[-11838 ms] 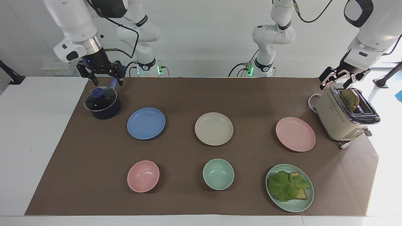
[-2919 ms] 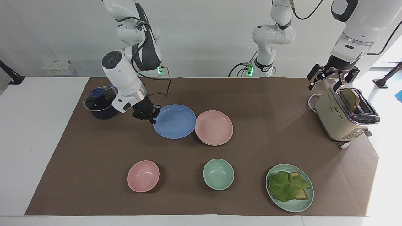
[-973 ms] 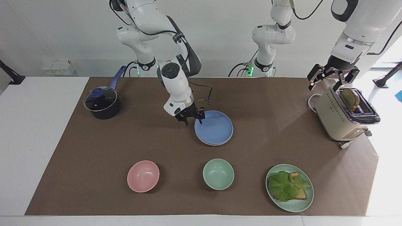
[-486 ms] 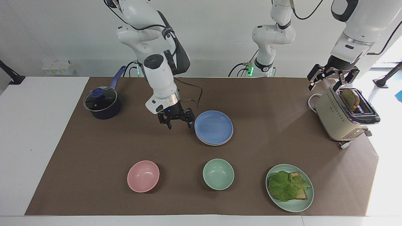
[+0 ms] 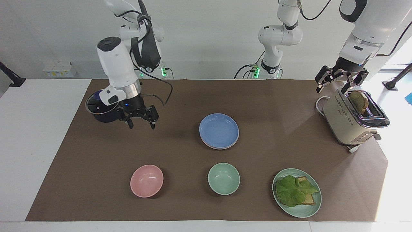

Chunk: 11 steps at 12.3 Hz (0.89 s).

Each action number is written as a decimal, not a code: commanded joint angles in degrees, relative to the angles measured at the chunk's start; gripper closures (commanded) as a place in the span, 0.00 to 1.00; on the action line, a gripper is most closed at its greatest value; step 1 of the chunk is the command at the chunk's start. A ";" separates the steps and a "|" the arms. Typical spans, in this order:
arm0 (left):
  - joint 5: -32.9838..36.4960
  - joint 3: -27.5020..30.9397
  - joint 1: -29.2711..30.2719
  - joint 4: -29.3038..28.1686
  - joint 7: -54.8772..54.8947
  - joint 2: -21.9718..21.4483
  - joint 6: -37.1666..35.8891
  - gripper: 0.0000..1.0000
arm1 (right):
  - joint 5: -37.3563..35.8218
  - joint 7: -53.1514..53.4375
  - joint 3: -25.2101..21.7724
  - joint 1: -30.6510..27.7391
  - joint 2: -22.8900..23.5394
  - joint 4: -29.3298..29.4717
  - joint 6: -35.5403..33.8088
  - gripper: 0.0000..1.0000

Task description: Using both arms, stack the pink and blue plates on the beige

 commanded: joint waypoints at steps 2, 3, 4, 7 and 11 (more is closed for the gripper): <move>0.93 -0.23 0.41 -0.07 0.71 -0.29 -0.82 0.00 | -1.10 -5.64 0.71 -4.43 -4.00 5.83 -13.23 0.00; 0.93 -0.23 0.41 -0.07 0.71 -0.29 -0.82 0.00 | -1.10 -6.17 0.53 -4.69 -4.00 7.93 -16.22 0.00; 0.93 -0.23 0.41 -0.07 0.71 -0.29 -0.82 0.00 | -1.28 -6.43 0.36 -4.70 -3.83 9.78 -19.03 0.00; 0.93 -0.23 0.41 -0.07 0.71 -0.29 -0.82 0.00 | -5.39 -6.43 0.53 -4.00 -3.83 12.60 -23.62 0.00; 0.93 -0.23 0.41 -0.07 0.71 -0.29 -0.82 0.00 | -6.02 -6.52 0.79 -3.64 -3.74 15.68 -30.04 0.00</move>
